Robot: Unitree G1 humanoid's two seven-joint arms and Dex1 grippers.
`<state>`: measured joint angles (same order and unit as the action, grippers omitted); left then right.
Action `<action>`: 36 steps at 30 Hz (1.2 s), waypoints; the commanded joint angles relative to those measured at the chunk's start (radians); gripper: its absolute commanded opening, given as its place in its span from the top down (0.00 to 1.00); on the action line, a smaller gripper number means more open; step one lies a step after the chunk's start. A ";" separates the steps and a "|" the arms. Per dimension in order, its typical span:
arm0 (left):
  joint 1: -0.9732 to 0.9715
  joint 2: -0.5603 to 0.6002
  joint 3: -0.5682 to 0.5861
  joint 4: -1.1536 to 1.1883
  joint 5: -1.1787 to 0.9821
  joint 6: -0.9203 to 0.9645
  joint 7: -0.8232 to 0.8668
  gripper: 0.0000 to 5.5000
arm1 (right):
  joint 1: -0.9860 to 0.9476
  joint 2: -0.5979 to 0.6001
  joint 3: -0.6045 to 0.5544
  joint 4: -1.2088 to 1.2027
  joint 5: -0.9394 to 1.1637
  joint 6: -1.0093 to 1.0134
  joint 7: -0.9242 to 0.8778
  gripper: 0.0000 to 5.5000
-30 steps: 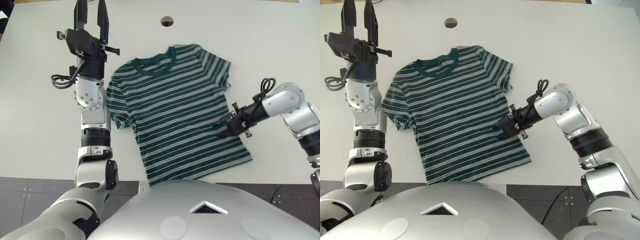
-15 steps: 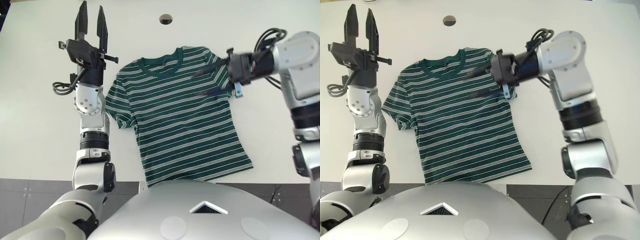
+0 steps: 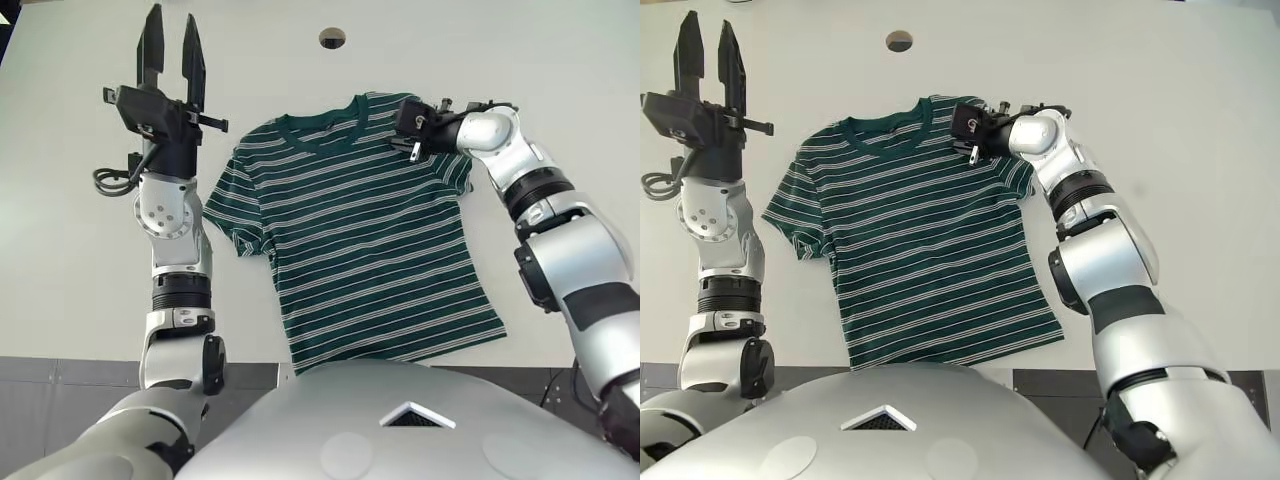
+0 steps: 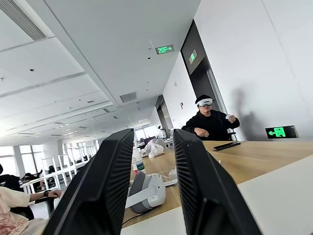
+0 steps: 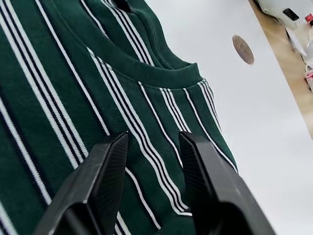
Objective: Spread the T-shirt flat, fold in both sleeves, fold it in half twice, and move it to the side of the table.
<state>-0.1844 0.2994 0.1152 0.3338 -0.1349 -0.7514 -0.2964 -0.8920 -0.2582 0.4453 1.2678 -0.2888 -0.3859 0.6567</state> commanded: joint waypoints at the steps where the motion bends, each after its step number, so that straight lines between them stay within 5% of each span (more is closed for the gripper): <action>1: 0.087 0.006 -0.020 -0.135 -0.055 0.119 -0.035 0.73 | 0.032 -0.098 0.029 0.054 -0.081 0.074 0.025 0.65; 10: 0.197 0.031 0.013 -0.177 -0.114 0.362 -0.078 0.73 | -0.029 -0.138 -0.051 0.033 -0.052 0.077 -0.022 0.65; 12: 0.210 0.031 0.009 -0.191 -0.187 0.544 -0.099 0.73 | -0.034 -0.120 -0.108 -0.011 0.009 -0.010 0.001 0.65; 17: 0.206 0.079 0.014 -0.240 -0.341 0.994 -0.157 0.73 | 0.062 -0.027 -0.327 -0.376 0.461 0.186 0.513 0.65; 25: 0.182 0.091 -0.016 -0.310 -0.305 1.248 -0.099 0.57 | 0.307 -0.084 -0.243 -0.970 0.610 0.520 0.700 0.64; 36: 0.093 0.035 0.006 -0.205 -0.315 1.356 -0.089 0.57 | 0.338 -0.095 -0.234 -1.054 0.617 0.566 0.653 0.64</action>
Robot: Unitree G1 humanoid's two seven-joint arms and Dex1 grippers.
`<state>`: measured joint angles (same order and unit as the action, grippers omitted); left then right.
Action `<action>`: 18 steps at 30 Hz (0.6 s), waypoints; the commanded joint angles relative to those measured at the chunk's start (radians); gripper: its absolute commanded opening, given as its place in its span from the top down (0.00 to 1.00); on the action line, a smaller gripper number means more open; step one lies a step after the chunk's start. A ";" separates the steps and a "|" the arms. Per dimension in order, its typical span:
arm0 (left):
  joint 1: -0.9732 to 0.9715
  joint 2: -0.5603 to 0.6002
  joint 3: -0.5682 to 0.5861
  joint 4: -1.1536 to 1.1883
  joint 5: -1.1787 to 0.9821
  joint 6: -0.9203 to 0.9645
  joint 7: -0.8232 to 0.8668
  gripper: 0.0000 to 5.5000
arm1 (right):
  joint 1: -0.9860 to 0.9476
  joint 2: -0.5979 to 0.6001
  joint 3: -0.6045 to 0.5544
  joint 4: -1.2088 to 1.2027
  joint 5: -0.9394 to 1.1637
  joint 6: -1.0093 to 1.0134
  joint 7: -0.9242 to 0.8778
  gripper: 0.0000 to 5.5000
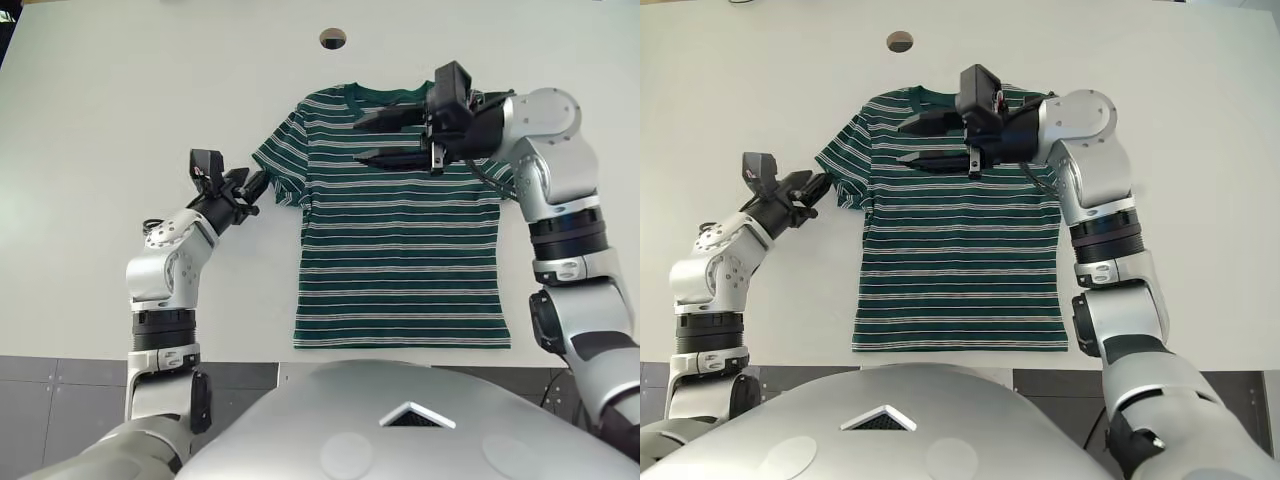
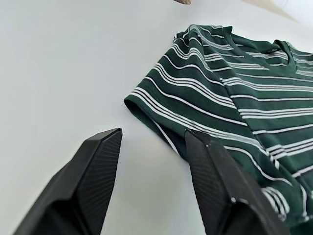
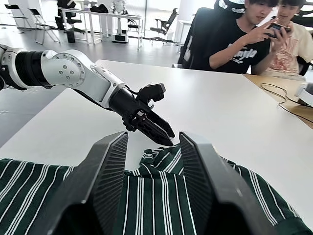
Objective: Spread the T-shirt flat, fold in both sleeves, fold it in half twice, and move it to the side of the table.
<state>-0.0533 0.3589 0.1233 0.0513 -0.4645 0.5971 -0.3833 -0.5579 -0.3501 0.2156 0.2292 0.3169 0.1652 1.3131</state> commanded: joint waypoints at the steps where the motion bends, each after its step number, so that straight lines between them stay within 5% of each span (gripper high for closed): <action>1: -0.049 -0.032 -0.003 0.103 0.019 -0.003 -0.004 0.57 | 0.005 -0.004 -0.003 -0.014 0.010 0.013 -0.006 0.64; 10: -0.140 -0.061 0.031 0.352 0.031 -0.079 -0.050 0.57 | 0.001 -0.010 -0.004 0.001 -0.006 0.002 -0.035 0.64; 18: -0.147 -0.069 0.021 0.392 0.044 -0.118 -0.091 0.76 | -0.013 -0.007 -0.006 0.028 -0.011 -0.007 -0.060 0.64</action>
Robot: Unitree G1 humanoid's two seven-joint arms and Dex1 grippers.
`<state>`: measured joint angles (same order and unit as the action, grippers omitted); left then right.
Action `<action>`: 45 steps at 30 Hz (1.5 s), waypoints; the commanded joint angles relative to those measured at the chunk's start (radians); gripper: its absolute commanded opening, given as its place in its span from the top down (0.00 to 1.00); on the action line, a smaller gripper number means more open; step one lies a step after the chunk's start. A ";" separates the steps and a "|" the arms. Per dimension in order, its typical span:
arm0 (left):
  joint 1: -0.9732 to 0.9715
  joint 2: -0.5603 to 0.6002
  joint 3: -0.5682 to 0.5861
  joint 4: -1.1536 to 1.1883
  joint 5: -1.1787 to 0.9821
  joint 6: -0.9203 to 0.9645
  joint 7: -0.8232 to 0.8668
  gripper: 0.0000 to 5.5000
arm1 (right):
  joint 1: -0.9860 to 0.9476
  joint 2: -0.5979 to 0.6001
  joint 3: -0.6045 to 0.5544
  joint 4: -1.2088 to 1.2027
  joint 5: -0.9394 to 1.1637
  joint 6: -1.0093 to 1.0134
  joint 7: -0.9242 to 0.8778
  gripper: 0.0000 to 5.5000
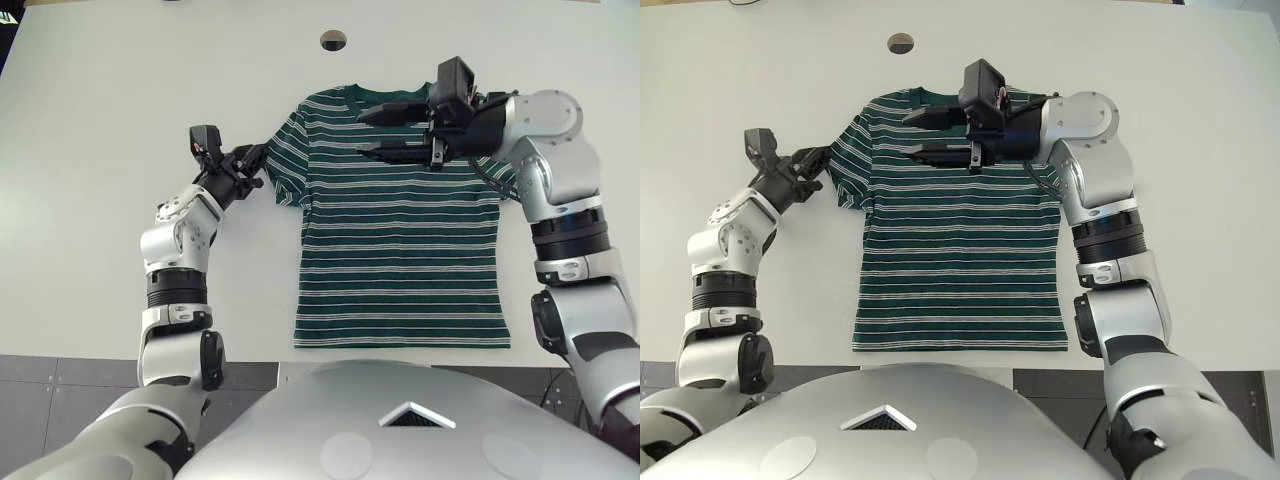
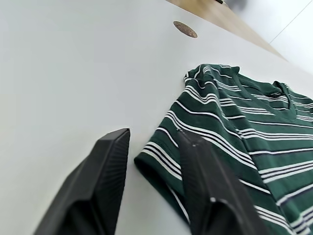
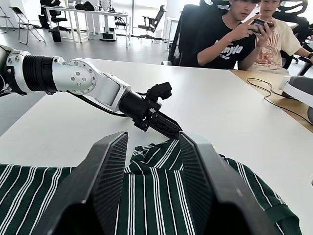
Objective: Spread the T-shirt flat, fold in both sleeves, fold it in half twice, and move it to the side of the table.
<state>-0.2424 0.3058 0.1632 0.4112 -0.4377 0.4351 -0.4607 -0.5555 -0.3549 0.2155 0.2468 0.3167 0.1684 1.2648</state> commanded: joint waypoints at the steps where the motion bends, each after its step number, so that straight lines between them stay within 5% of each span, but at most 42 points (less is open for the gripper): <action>1: 0.044 -0.017 -0.017 0.028 0.013 0.049 -0.018 0.80 | -0.016 -0.002 -0.006 0.014 -0.012 -0.011 -0.013 0.64; 7: 0.072 -0.016 -0.013 -0.038 -0.014 0.109 -0.041 0.98 | -0.029 0.004 -0.005 0.040 -0.015 -0.019 -0.028 0.64; 31: -0.092 -0.016 0.189 -0.123 -0.202 0.276 0.032 0.98 | -0.060 0.024 -0.074 0.099 0.002 -0.034 -0.087 0.64; 45: -0.069 -0.103 0.120 -0.341 -0.254 0.412 0.096 0.98 | -0.083 0.033 -0.102 0.117 0.003 -0.033 -0.121 0.64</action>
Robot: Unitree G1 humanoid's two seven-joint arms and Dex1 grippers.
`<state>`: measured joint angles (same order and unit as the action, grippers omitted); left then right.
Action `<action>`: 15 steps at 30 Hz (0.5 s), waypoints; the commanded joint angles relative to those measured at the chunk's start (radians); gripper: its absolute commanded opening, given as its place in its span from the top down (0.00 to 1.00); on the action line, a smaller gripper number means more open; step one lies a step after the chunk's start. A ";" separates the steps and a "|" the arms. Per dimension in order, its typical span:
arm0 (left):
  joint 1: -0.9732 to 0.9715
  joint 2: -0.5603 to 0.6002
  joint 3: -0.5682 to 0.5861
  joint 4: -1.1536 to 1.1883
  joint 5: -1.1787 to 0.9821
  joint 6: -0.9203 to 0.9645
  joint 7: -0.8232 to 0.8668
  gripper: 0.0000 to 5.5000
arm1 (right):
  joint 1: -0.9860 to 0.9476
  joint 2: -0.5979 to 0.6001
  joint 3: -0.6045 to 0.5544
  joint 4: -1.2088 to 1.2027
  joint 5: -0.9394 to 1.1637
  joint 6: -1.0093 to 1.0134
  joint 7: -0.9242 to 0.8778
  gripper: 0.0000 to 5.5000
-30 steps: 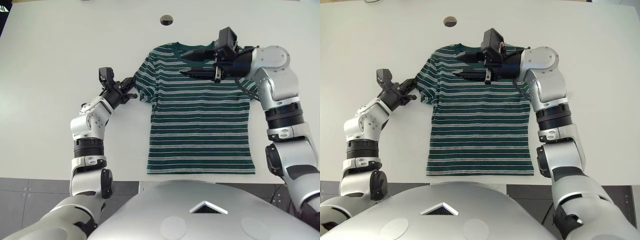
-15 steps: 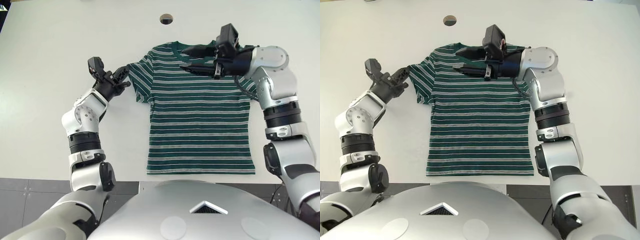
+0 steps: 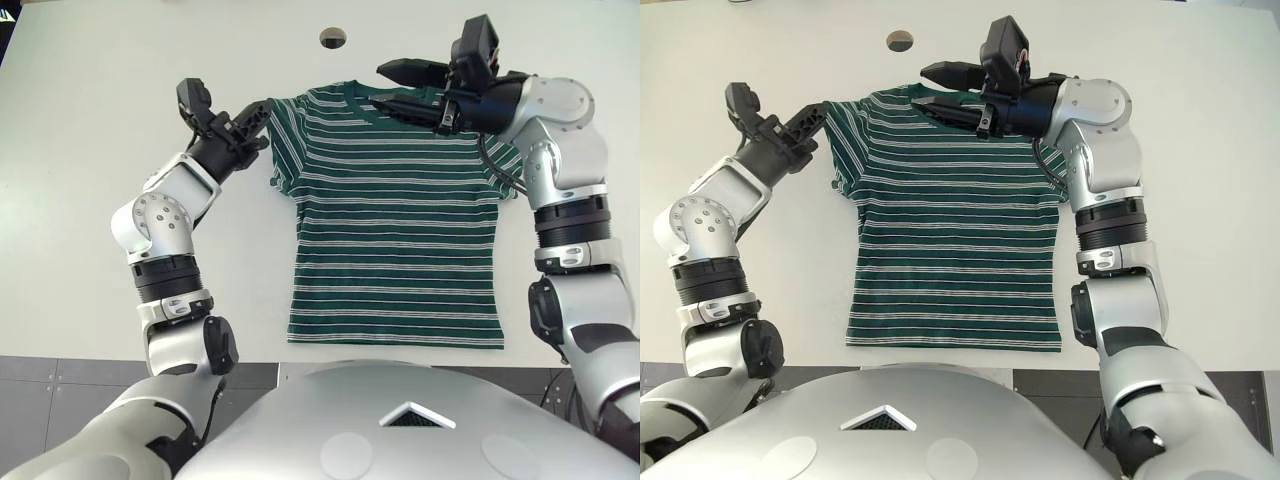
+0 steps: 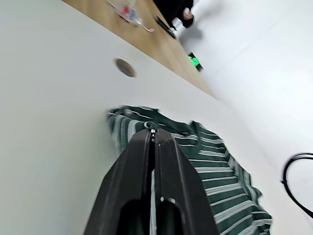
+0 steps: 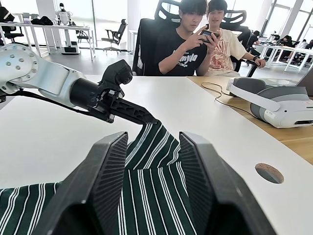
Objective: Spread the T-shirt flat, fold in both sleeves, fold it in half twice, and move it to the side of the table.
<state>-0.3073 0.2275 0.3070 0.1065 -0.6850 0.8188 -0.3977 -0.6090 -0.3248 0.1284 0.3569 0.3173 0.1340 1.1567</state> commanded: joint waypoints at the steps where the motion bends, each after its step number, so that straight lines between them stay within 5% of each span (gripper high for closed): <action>1: -0.009 -0.035 -0.030 -0.044 -0.009 0.036 0.042 0.98 | -0.030 0.003 -0.019 0.010 0.002 0.001 -0.019 0.64; 15: -0.112 -0.198 -0.088 0.074 0.005 0.002 0.106 0.98 | 0.024 -0.072 -0.126 -0.019 0.028 0.013 -0.053 0.64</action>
<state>-0.3840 0.0430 0.2262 0.1549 -0.6926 0.8372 -0.3035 -0.5977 -0.3758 0.0180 0.3542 0.3384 0.1359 1.1161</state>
